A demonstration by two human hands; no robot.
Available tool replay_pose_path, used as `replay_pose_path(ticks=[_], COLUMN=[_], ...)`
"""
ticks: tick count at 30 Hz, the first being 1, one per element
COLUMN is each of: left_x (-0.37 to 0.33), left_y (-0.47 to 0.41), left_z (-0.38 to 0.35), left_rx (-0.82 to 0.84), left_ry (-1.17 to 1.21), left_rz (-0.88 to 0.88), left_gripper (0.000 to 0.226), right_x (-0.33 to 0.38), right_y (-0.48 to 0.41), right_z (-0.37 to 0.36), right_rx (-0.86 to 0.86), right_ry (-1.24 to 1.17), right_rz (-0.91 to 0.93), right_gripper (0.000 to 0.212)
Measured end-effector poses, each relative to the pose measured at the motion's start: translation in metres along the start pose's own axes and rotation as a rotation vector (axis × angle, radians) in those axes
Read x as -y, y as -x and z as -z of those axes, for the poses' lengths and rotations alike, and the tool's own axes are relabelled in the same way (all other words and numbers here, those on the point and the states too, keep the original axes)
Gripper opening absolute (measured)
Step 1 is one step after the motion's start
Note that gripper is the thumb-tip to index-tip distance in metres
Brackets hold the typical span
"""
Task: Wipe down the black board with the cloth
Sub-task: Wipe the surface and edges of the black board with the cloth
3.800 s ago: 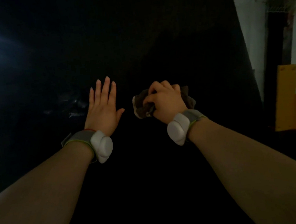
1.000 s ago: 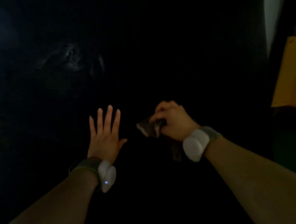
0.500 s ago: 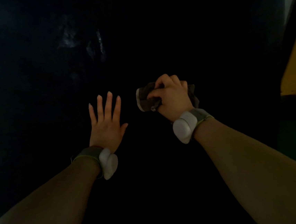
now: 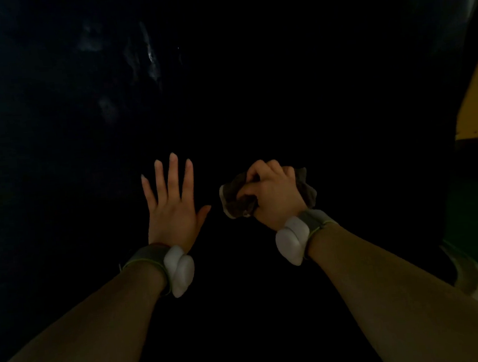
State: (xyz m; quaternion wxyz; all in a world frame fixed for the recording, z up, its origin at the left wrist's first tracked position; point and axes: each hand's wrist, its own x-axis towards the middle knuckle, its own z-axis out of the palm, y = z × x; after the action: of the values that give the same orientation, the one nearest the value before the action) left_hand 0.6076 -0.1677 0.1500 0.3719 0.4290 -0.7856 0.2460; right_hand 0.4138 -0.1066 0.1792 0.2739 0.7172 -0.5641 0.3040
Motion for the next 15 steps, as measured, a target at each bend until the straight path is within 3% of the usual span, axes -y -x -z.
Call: replay_pose_path(ticks=[4,8,12,13,15], left_x=[0.005,0.006,0.008,0.009,0.009], left_y=[0.0,0.001,0.001,0.001,0.003], left_z=[-0.005,-0.01,-0.016,-0.018,-0.02], left_rx=[0.037,0.046,0.05,0.045,0.028], left_ry=[-0.026,-0.028,-0.031,-0.044,-0.061], left_rz=[-0.018,-0.015,-0.015,-0.019,-0.029], left_gripper=[0.108,0.111,0.105,0.104,0.104], right_x=[0.006,0.005,0.007,0.008,0.008], right_y=[0.02,0.015,-0.01,-0.016,-0.019], right_z=[-0.001,0.031,0.059,0.059,0.052], right_rx=[0.106,0.353,0.003,-0.04,0.048], right_ry=[-0.026,-0.044,-0.1,-0.078,0.016], right_rz=[0.03,-0.013,-0.081,-0.108,-0.17], right_gripper=[0.017,0.023,0.023,0.025,0.031])
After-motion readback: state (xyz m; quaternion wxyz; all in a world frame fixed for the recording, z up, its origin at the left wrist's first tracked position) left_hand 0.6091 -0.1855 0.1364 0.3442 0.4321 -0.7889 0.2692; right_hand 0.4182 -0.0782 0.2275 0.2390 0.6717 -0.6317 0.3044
